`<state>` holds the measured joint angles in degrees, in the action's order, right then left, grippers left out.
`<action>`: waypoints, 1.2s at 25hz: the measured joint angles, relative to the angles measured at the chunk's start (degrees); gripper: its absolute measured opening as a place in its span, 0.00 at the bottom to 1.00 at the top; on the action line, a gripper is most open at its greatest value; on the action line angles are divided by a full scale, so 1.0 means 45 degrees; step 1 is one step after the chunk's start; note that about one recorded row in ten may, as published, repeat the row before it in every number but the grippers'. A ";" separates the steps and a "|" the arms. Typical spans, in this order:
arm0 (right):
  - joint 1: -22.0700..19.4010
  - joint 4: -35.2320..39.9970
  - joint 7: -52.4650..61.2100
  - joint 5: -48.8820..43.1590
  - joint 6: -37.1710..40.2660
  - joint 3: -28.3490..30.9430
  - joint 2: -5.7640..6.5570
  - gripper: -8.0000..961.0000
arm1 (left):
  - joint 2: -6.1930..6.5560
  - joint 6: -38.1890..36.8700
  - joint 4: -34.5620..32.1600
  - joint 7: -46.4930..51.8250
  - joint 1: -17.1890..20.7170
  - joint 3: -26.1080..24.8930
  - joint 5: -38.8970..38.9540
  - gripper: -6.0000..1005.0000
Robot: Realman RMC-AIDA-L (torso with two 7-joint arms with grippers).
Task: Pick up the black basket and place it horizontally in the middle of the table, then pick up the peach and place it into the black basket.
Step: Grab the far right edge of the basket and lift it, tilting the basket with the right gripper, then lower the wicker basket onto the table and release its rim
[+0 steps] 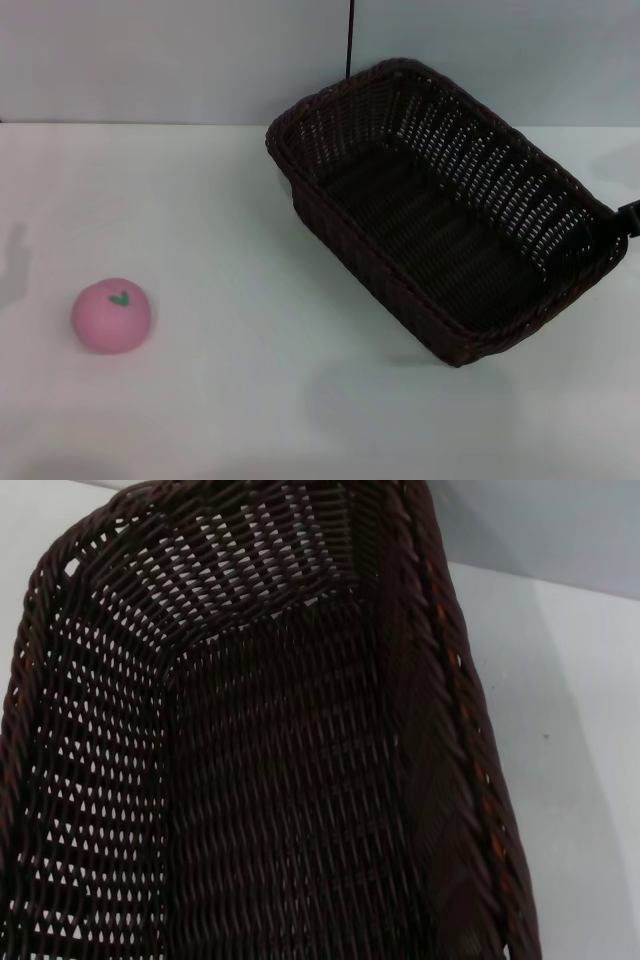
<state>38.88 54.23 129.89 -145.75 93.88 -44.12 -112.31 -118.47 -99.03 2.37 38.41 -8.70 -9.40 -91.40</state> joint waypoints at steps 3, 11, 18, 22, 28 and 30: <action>-0.0020 -0.0019 -0.0019 0.0002 -0.0009 0.0000 -0.0001 0.46 | -0.0001 0.0001 0.0000 0.0000 -0.0018 0.0000 0.0001 0.47; -0.0093 -0.0170 -0.0149 0.0132 -0.0028 0.0165 -0.0044 0.31 | -0.0001 0.0001 0.0000 0.0000 -0.0083 0.0000 0.0001 0.46; -0.0611 -0.0173 -0.0297 0.1922 0.0055 0.0248 0.0085 0.23 | -0.0001 -0.0001 -0.0001 0.0000 -0.0109 0.0000 0.0001 0.46; -0.0953 -0.0252 -0.0523 0.2962 0.0062 0.0354 0.0137 0.22 | -0.0001 -0.0001 0.0002 0.0000 -0.0114 -0.0001 0.0000 0.46; -0.1202 -0.0951 -0.0940 0.4726 0.0435 0.0684 0.0273 0.21 | 0.0019 0.0005 0.0117 -0.0001 -0.0208 0.0000 0.0001 0.45; -0.1270 -0.1141 -0.1184 0.5321 0.0716 0.0932 0.0301 0.21 | 0.0019 0.0008 0.0118 0.0000 -0.0225 -0.0001 0.0000 0.45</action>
<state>33.16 49.10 124.56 -121.80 97.10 -39.93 -110.96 -118.38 -99.00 2.90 38.41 -9.72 -9.41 -91.40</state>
